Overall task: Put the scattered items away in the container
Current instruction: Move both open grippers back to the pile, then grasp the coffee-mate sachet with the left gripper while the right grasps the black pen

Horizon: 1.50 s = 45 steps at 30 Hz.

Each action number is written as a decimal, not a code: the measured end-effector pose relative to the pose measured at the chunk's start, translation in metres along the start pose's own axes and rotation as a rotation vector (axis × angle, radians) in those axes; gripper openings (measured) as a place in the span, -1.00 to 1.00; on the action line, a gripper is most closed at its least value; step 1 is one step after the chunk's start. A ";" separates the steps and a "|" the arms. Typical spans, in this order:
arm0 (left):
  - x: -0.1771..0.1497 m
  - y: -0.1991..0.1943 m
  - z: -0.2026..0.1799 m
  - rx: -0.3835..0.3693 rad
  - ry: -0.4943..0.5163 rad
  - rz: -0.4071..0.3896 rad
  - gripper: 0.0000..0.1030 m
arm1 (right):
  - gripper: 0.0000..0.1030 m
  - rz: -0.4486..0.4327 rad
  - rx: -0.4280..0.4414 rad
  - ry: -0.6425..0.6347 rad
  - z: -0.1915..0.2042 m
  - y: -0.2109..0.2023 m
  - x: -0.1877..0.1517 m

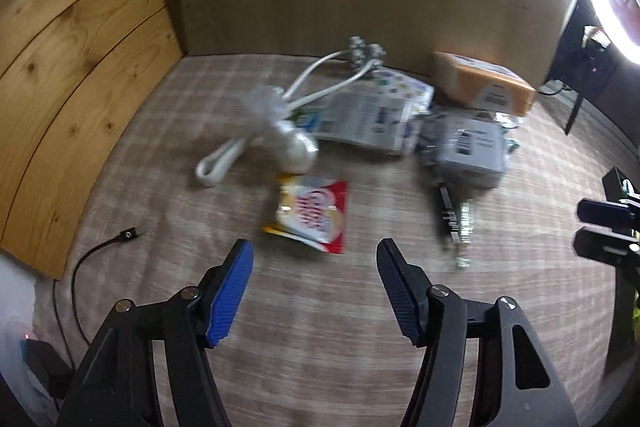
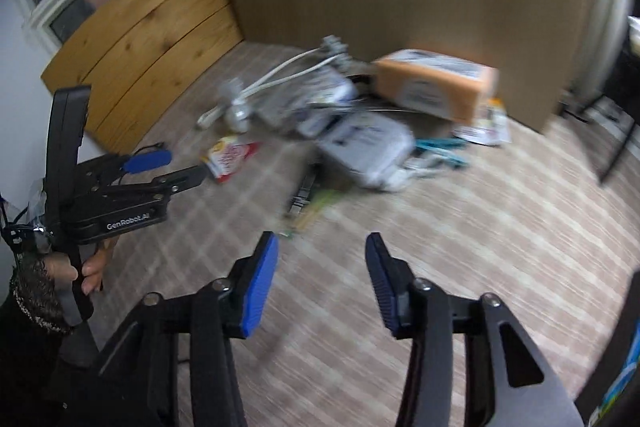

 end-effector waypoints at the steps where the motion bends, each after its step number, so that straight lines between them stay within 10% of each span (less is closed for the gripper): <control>1: 0.000 0.004 0.003 -0.003 0.000 0.005 0.18 | -0.18 0.013 0.007 -0.005 0.005 0.009 0.005; 24: 0.020 0.069 -0.004 -0.048 0.047 0.086 0.17 | -0.27 0.201 -0.145 -0.014 -0.004 0.118 0.047; 30: 0.019 0.062 -0.003 -0.056 0.029 0.060 -0.65 | -0.56 0.209 -0.116 -0.008 -0.002 0.115 0.042; 45: -0.014 0.009 -0.003 -0.120 -0.022 0.041 -0.93 | -0.71 0.161 0.027 0.074 0.003 0.062 -0.006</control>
Point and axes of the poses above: each gripper's, at about its wrist camera, not at the fingertips, and y roughly the way its jaws point, z to its left, x to its top, the point moved 6 cm from there along y, roughly the way its jaws point, and after that the axes turned 12 degrees about x, right-handed, at the moved point
